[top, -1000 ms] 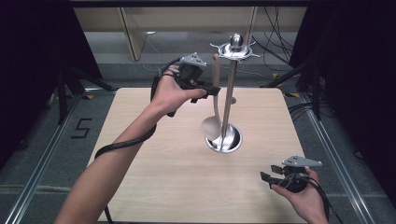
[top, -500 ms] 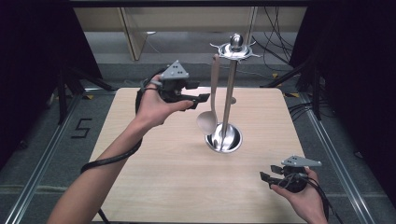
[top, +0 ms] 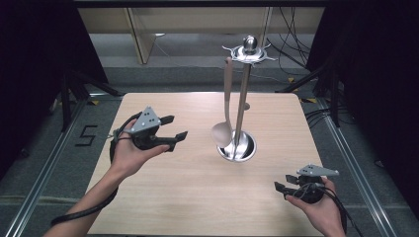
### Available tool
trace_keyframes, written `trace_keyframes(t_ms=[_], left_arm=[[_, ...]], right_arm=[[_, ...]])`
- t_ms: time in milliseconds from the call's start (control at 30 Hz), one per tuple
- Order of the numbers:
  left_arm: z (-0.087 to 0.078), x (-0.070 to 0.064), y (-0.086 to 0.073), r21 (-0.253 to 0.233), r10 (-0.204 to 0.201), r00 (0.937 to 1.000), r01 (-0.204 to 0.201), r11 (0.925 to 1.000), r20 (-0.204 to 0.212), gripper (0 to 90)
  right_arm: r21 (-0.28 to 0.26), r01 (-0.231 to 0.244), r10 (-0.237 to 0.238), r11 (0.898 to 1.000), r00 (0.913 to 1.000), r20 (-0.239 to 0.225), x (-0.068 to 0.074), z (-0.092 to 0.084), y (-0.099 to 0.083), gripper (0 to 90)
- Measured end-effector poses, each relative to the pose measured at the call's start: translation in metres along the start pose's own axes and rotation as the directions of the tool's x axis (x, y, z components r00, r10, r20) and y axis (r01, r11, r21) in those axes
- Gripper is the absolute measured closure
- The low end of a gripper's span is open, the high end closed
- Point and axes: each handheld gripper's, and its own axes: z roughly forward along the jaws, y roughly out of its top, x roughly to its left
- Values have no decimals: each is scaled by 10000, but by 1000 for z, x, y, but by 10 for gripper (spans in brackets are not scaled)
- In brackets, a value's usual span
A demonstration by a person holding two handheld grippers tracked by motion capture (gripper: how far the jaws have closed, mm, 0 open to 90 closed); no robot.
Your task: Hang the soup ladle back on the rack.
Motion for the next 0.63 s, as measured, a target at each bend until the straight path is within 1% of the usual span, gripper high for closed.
trace_keyframes(t_ms=[33,67,100,233,300,333,400,433,467,500,533,567,600,633], left_arm=[[-3,0,-6,34,-24,10000,24,10000,-50,305],[-6,0,-14,79,4,9999,-3,10000,-133,304],[-7,0,-19,130,20,9999,-18,9999,-164,303],[-14,-2,-45,281,-57,9996,65,9996,-264,300],[-15,-3,-64,425,-218,9994,229,9988,-280,300],[-16,-3,-73,530,-200,9994,214,9984,-284,299],[-17,-4,-88,609,-319,9985,345,9975,-437,299],[-17,-4,-97,607,-437,9979,466,9971,-482,300],[-18,-4,-106,641,-627,9966,661,9958,-525,299],[-18,-5,-111,697,-857,9951,890,9936,-496,299],[-18,-5,-115,828,-977,9943,1010,9914,-430,297],[-18,-5,-117,860,-1022,9940,1053,9907,-392,295],[-19,-6,-118,880,-1206,9918,1239,9884,-425,295],[-18,-5,-118,861,-1208,9917,1242,9885,-434,293]], right_arm=[[75,-304,304,9995,9995,-2,3,0,0,451],[-86,-182,182,9998,9998,-21,2,1,-1,451],[54,-143,143,9999,9999,8,2,0,0,451],[99,-206,206,9997,9998,12,2,0,0,450],[122,-258,258,9996,9997,-7,2,0,-1,450],[130,-259,259,9996,9997,-13,2,1,-1,450],[-6,-193,193,9998,9998,-58,2,2,-1,450],[-74,177,-177,9998,9998,57,-1,2,-1,450],[-24,162,-162,9999,9999,24,0,2,-1,450],[-24,162,-162,9999,9999,24,0,2,-1,450],[213,-193,195,9996,9998,-95,4,2,-1,450],[122,-15,15,9999,10000,-48,3,1,-1,450],[122,-15,15,9999,10000,-48,3,1,-1,449],[-38,303,-304,9995,9995,-78,1,2,-1,449]])
